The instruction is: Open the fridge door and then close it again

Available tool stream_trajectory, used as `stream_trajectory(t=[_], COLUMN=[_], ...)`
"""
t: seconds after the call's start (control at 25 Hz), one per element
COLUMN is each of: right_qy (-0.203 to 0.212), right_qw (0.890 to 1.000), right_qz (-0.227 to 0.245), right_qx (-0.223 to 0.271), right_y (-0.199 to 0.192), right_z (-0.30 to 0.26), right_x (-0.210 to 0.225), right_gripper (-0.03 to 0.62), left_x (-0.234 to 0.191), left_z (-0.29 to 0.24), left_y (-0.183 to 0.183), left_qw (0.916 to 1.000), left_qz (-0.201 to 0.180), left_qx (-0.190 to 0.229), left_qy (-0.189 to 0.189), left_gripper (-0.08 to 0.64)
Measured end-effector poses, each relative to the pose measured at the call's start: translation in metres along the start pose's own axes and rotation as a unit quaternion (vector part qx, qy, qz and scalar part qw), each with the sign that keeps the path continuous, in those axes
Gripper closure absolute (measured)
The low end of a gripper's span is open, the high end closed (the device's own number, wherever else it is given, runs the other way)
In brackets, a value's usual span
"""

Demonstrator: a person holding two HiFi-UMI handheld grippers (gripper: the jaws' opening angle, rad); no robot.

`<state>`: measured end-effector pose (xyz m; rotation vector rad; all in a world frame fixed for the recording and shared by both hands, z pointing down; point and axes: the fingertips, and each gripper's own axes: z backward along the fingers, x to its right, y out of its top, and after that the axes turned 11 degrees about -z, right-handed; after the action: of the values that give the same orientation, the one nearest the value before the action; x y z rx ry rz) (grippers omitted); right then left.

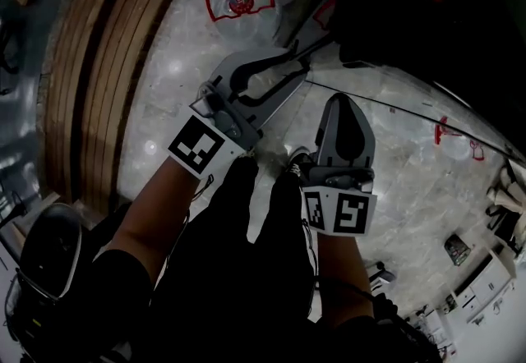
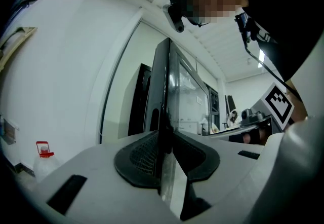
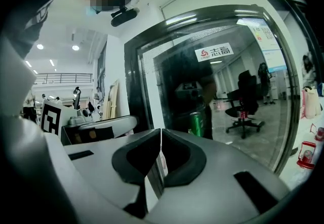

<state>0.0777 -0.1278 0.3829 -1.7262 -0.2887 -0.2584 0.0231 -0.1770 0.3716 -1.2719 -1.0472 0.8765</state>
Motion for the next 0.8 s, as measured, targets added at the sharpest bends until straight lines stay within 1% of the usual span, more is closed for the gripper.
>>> stream_trajectory(t=[0.24, 0.36, 0.64, 0.8], right_qy=[0.014, 0.024, 0.046, 0.055], right_qw=[1.0, 1.0, 0.999, 0.998], right_qz=[0.0, 0.003, 0.004, 0.002], right_qx=[0.0, -0.003, -0.015, -0.018], right_y=[0.002, 0.004, -0.001, -0.003], right_z=[0.025, 0.036, 0.051, 0.053], right_x=[-0.011, -0.016, -0.022, -0.024], right_gripper=[0.575, 0.575, 0.575, 0.575], left_x=[0.029, 0.042, 0.055, 0.056], left_z=[0.024, 0.033, 0.043, 0.043], left_y=[0.007, 0.009, 0.01, 0.009], left_qw=[0.9991, 0.9979, 0.9946, 0.9944], left_qz=[0.003, 0.013, 0.02, 0.008], left_qx=[-0.014, -0.023, -0.027, -0.038], left_qy=[0.04, 0.059, 0.098, 0.099], left_gripper=[0.469, 0.469, 0.466, 0.466])
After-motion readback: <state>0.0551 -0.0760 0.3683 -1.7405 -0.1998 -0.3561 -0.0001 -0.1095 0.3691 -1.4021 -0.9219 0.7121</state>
